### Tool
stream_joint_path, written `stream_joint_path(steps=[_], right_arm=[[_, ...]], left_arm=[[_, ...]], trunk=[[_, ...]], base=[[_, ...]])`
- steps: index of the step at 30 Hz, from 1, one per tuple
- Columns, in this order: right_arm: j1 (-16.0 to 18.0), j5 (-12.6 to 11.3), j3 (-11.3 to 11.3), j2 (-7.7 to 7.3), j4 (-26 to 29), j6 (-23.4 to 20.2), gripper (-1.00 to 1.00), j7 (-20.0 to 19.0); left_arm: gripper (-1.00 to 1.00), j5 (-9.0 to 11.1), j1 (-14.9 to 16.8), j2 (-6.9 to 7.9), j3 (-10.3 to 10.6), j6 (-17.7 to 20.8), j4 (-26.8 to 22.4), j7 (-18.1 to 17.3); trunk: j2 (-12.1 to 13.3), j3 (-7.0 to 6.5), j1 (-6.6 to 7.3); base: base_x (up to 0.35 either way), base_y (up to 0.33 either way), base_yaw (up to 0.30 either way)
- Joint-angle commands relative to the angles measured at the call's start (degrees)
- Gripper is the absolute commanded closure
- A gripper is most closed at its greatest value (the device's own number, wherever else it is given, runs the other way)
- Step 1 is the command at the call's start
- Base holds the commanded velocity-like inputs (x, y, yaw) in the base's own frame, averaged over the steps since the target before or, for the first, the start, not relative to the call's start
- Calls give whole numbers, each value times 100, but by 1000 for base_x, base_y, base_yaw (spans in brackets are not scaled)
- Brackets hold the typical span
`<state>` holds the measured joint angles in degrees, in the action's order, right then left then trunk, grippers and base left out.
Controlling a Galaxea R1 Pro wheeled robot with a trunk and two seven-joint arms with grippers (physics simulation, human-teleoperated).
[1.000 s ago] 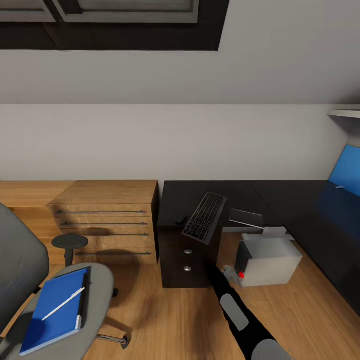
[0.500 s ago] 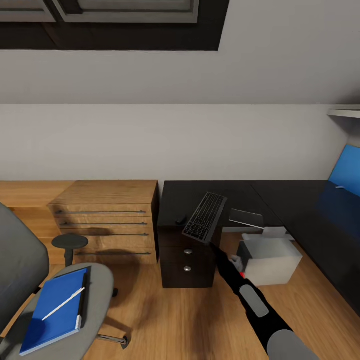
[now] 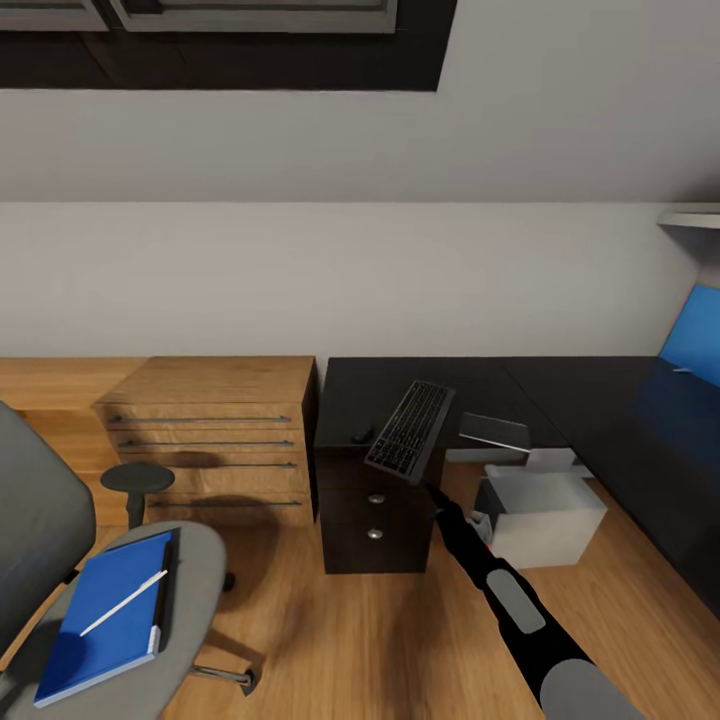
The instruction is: In the bedroom, organize the workspace by keeping the computer under the desk, ensuring the monitor is on the desk, placing the keyboard on the desk next to the monitor, placing the mouse on the desk next to the keyboard, moving the folder from the swivel chair onto the desk next to the mouse, stacking the notebook on top of the folder with the pen on top of the notebook, and positioning the swivel chair next to the desk.
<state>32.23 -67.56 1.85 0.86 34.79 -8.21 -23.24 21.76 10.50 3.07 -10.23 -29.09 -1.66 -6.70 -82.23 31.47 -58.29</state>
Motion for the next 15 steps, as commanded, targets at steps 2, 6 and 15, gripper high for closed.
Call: stream_joint_path(steps=[2, 6, 15], right_arm=[[3, -60, 2, 11, -3, 100, -100, 40], [2, -65, 4, 28, -6, 427, -100, 317], [2, -89, 11, 384, 3, 1057, -100, 920]], left_arm=[[-100, 30, 4, 1, -45, -9, 8, -60], [-100, 30, 4, 1, -46, -9, 8, -60], [-100, 30, 4, 0, -49, -9, 8, -60]], trunk=[[-85, 42, -44], [-245, 114, -132], [-606, 275, -330]], base=[[0, 0, 0], [0, 0, 0], [0, 0, 0]])
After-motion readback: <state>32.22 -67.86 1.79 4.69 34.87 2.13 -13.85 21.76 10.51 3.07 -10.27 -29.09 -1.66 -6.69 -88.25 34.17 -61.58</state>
